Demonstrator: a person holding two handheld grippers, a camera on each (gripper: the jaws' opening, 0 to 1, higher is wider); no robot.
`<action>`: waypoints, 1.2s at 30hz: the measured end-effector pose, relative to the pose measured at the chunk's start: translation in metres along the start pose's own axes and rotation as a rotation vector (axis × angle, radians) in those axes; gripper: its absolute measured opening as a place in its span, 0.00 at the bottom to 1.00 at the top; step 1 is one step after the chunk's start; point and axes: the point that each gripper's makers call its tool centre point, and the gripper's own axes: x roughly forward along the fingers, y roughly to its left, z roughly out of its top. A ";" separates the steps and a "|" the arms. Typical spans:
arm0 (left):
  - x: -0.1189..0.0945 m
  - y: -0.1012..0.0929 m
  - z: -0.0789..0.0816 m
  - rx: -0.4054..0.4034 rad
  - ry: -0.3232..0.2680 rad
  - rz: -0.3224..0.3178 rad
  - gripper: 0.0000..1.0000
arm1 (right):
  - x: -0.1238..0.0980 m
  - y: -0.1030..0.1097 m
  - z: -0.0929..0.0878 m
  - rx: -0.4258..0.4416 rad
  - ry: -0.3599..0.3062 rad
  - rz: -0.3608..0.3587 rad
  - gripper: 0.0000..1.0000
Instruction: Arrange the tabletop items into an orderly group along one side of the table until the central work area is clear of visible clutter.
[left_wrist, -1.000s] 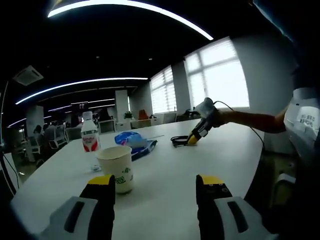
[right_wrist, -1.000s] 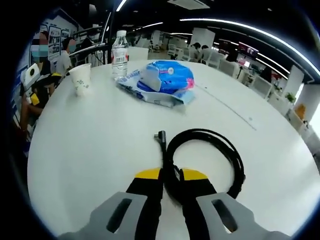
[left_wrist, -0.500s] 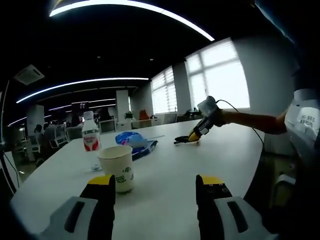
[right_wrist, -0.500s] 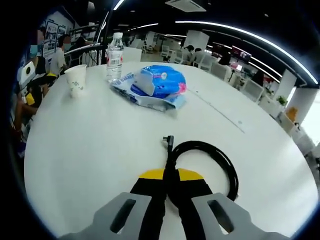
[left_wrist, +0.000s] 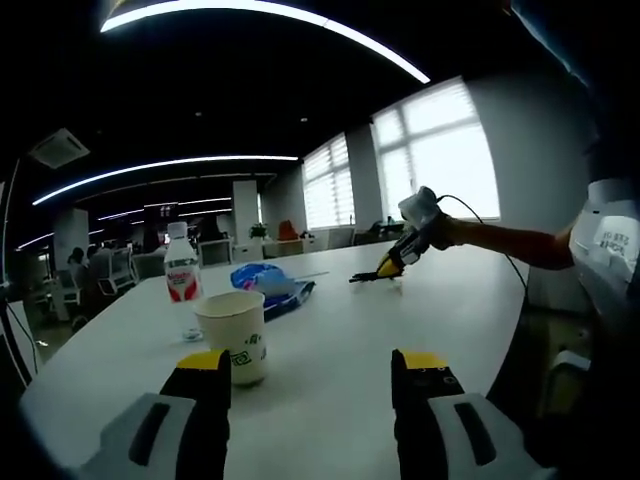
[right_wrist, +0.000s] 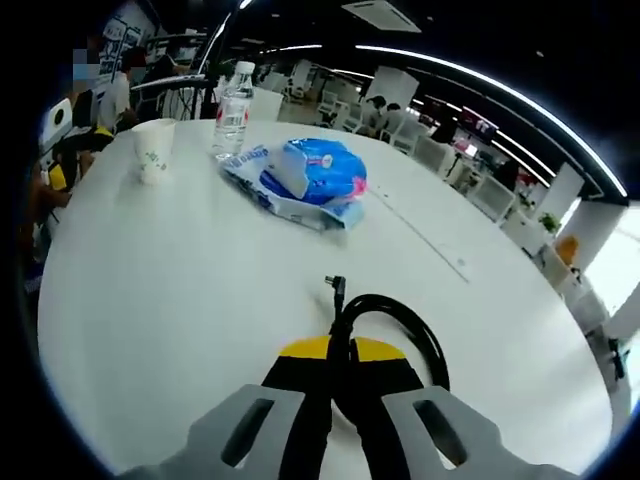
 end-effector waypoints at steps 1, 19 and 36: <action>0.000 -0.001 0.001 0.004 -0.002 -0.005 0.64 | 0.000 0.001 0.000 -0.002 0.002 0.002 0.03; 0.010 -0.028 0.011 0.051 -0.008 -0.083 0.63 | 0.008 0.018 -0.015 0.005 0.022 0.051 0.03; 0.027 -0.056 0.024 0.057 -0.018 -0.168 0.62 | 0.004 0.023 -0.014 0.039 -0.024 0.090 0.04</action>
